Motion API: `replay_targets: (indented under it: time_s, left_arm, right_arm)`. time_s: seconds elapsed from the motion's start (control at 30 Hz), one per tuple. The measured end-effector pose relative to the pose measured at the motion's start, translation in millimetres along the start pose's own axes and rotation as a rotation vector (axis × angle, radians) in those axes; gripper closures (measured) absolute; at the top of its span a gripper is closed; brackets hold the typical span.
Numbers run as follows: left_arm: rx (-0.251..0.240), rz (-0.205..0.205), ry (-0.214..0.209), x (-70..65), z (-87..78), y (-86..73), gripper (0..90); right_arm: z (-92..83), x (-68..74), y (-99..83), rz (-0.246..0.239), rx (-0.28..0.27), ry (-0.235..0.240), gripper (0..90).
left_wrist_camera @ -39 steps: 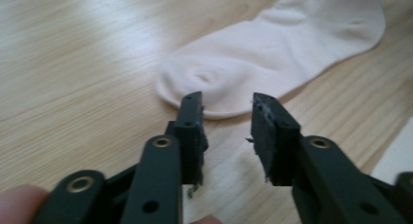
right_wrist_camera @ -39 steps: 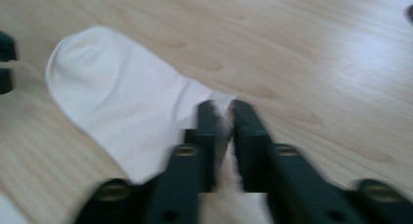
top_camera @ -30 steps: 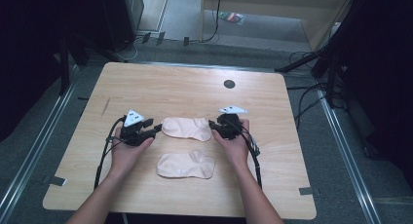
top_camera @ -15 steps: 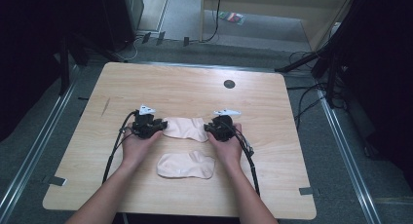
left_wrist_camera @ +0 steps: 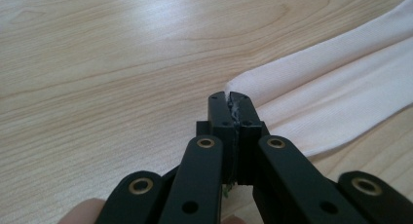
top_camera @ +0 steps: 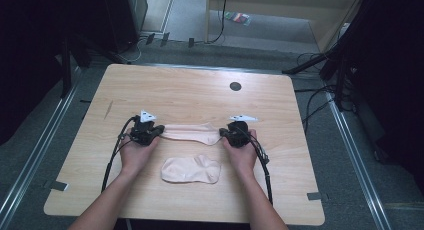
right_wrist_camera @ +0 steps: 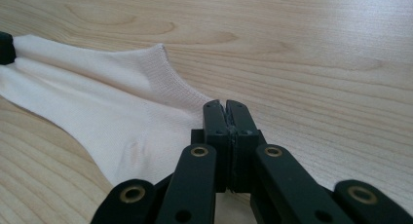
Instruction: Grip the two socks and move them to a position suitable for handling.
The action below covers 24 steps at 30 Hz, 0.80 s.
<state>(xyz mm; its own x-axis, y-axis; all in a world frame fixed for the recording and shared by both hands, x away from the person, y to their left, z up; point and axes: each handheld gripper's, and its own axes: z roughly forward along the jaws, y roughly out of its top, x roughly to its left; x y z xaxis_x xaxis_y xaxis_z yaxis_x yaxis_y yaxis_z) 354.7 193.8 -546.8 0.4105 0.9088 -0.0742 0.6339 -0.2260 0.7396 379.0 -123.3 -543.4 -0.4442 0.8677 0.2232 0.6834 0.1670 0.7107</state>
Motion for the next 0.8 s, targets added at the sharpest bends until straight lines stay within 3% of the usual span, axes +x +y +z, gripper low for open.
replay_targets:
  time_s: [0.1, 0.2, 0.3, 0.53, 0.8]
  left_arm:
    - [-0.008, 0.002, -0.016, -0.1, -1.5, -1.9, 90.0]
    - [-0.045, 0.001, -0.051, -0.9, -8.0, -4.5, 90.0]
    - [-0.062, 0.009, -0.06, -3.7, -17.2, -3.2, 90.0]
    - [-0.124, -0.037, -0.117, -4.4, -43.2, 0.5, 90.0]
    - [-0.157, -0.025, -0.156, -14.4, -69.0, -7.7, 90.0]
  right_arm:
    - [0.1, 2.3, -0.8, -0.006, -0.005, -0.002, 89.9]
    - [-1.3, 4.7, -0.5, -0.007, -0.01, 0.024, 89.9]
    - [-7.0, 9.3, 2.0, -0.02, -0.025, 0.054, 89.8]
    - [-31.2, 18.6, 10.3, -0.045, -0.071, 0.092, 89.8]
    - [-61.2, 28.0, 5.7, -0.062, -0.105, 0.115, 89.8]
